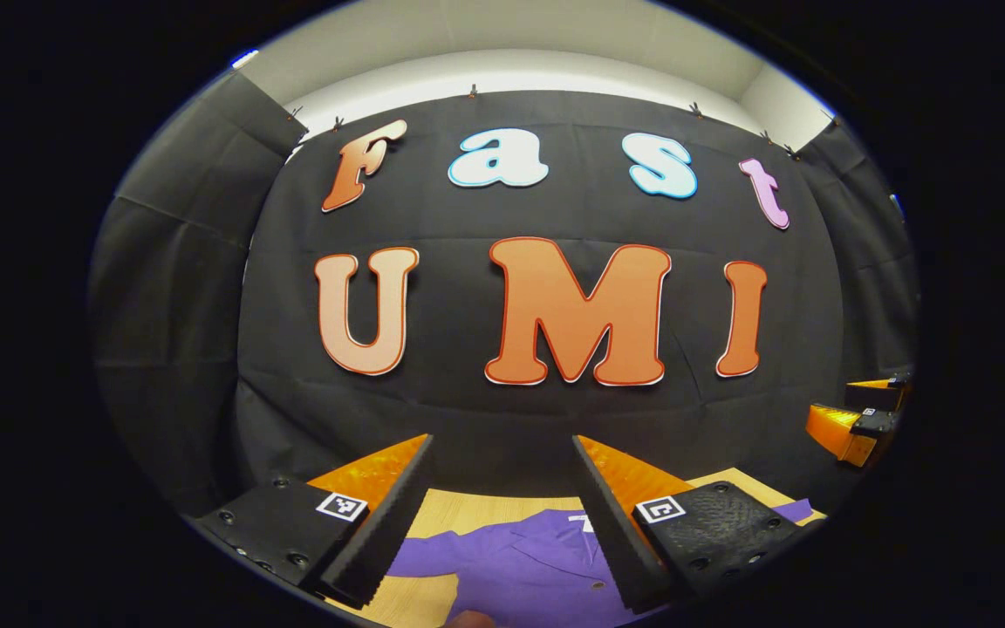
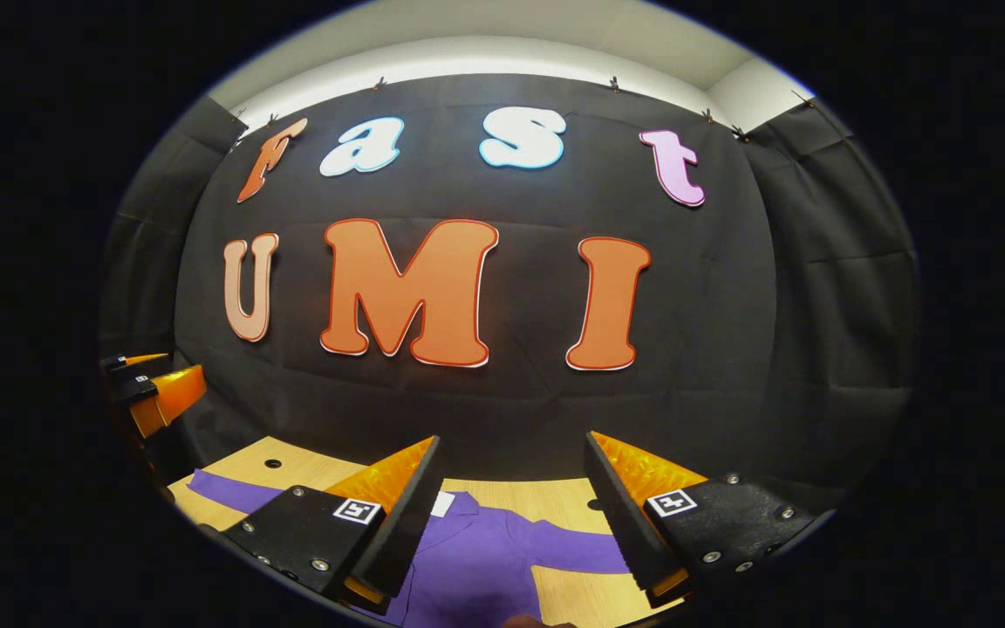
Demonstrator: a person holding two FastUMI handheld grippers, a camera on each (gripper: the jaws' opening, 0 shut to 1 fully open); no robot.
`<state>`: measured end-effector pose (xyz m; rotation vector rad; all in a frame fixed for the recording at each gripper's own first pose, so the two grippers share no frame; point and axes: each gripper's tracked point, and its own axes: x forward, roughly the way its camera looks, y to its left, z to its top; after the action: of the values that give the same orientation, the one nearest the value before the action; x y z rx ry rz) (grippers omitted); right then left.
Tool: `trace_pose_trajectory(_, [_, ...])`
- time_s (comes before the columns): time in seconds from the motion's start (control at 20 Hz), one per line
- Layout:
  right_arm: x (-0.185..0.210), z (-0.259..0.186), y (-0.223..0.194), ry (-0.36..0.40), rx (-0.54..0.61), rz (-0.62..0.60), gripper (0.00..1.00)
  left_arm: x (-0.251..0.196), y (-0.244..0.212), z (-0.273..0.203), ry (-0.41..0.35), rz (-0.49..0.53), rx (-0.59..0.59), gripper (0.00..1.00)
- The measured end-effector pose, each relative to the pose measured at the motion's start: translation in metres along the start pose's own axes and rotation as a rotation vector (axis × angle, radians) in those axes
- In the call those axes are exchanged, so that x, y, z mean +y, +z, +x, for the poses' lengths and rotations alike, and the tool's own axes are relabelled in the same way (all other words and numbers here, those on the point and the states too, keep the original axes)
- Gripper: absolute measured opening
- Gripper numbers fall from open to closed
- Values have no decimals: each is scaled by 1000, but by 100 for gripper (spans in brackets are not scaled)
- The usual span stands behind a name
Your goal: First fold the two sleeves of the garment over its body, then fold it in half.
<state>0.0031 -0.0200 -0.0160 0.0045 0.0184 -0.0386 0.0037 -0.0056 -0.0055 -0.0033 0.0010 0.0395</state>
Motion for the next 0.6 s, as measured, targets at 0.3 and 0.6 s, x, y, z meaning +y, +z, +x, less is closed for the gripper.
trace_pose_trajectory(0.3, [-31,4,-26,-47,47,1,95,-14,-1,-1,-14,20,3,95])
trace_pose_trajectory(0.6, [-82,12,-55,-130,94,-32,95,-30,3,-2,-15,42,-8,96])
